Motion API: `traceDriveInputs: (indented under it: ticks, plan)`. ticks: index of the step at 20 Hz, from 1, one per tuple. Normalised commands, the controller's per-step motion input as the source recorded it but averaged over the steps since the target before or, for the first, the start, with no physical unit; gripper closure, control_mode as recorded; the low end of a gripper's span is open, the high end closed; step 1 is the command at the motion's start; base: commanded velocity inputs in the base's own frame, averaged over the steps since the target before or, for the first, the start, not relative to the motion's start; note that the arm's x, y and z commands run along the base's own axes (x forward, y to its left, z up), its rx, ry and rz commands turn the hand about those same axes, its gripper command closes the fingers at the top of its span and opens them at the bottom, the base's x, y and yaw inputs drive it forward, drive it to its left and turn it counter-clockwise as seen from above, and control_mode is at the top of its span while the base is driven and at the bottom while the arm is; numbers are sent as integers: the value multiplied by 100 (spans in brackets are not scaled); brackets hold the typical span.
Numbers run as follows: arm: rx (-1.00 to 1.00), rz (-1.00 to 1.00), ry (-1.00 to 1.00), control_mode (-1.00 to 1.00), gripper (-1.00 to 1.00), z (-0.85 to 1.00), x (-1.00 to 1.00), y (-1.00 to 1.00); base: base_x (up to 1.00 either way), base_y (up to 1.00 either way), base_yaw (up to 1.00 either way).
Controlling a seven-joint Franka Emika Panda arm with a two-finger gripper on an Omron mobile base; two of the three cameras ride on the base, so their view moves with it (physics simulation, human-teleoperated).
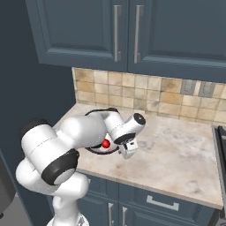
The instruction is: Place the bowl with the tomato and eggplant on the second highest shelf of the fridge. Place the bowl with the chicken drumstick and steak on the top shelf of the fridge.
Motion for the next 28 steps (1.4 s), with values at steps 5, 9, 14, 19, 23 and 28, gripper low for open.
traceDriveInputs:
  ticks: [5, 9, 14, 19, 23, 28]
  plan:
    - [0, 0, 0, -100, 100, -26, 13, 11, 0, 0, 0]
    - [0, 0, 0, -100, 100, -9, 10, 0, 0, 0, 0]
    - [0, 0, -4, -100, 100, 17, -4, 2, 0, 0, 0]
    - [-3, -1, -18, -100, 100, 60, -35, 7, 0, 0, 0]
    - [-1, -6, -23, -100, 100, 58, -50, 13, 0, 0, 0]
    - [-4, -7, -25, -100, 100, 71, -61, 22, 0, 0, 0]
